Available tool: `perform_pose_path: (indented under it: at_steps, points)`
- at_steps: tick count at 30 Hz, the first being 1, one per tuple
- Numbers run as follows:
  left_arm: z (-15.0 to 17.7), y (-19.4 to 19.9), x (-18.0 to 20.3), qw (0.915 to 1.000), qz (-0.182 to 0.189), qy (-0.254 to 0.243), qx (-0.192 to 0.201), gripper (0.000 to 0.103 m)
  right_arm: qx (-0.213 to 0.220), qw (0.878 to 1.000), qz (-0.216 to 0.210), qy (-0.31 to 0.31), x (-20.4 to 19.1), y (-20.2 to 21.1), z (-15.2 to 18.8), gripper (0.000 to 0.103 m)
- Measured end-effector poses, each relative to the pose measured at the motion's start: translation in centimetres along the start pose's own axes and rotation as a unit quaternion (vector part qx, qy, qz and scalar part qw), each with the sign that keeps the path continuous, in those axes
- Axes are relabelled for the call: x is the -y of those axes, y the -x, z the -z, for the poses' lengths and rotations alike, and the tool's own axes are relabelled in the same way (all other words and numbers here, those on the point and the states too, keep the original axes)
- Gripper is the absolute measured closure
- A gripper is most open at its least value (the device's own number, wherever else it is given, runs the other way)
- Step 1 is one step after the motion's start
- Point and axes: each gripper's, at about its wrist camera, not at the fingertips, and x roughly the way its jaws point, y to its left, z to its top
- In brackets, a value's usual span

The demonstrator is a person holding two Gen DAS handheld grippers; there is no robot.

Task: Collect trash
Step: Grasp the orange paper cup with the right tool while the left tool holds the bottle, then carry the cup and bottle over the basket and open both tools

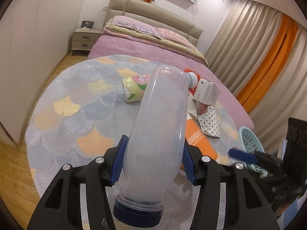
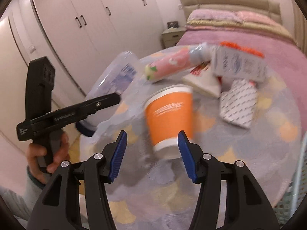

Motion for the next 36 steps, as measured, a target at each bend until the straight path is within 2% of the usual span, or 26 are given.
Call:
perform_pose_path:
  at_steps: [1, 3, 5, 9, 16, 19, 20, 22, 25, 30, 36]
  points:
    - [0.0, 0.1, -0.1, 1.0000, 0.000, 0.002, 0.001, 0.052, 0.006, 1.000, 0.005, 0.000, 0.1, 0.1, -0.2, 0.048]
    - [0.0, 0.1, -0.4, 1.0000, 0.000, 0.005, 0.000, 0.052, 0.013, 0.999, 0.030, 0.000, 0.4, -0.1, -0.9, 0.024]
    - [0.0, 0.0, -0.4, 1.0000, 0.000, 0.005, -0.001, 0.052, 0.009, 0.999, 0.034, -0.005, 1.0, -1.0, -1.6, 0.020]
    - [0.1, 0.0, -0.6, 1.0000, 0.000, 0.007, -0.001, 0.052, -0.038, 0.999, 0.029, -0.007, 1.7, -4.2, -2.2, 0.020]
    - [0.0, -0.2, -0.6, 1.0000, 0.000, 0.005, -0.005, 0.052, -0.065, 0.997, 0.045, -0.025, 2.2, -7.7, -1.5, 0.020]
    - [0.0, -0.4, -0.4, 1.0000, 0.003, 0.004, -0.006, 0.052, -0.064, 0.997, 0.037, -0.022, 2.0, -8.2, -1.4, 0.031]
    - [0.1, -0.4, -0.4, 1.0000, 0.004, 0.003, -0.006, 0.052, -0.066, 0.997, 0.026, -0.022, 1.8, -8.1, -1.3, 0.042]
    - [0.1, -0.3, -0.1, 1.0000, 0.006, 0.000, -0.006, 0.052, -0.063, 0.997, 0.037, -0.019, 1.7, -8.2, -1.2, 0.042]
    - [0.0, 0.0, 0.5, 0.9999, 0.011, -0.007, -0.001, 0.052, -0.052, 0.997, 0.050, -0.018, 1.5, -7.3, -0.8, 0.043]
    - [-0.1, 0.4, 2.5, 0.9993, 0.028, -0.026, 0.003, 0.052, -0.012, 0.996, 0.074, -0.040, 2.3, -3.3, -0.2, 0.043]
    - [-0.5, -0.7, 6.9, 0.9959, 0.066, -0.063, 0.000, 0.052, 0.039, 0.989, 0.119, -0.080, 5.3, 2.5, -0.1, 0.043]
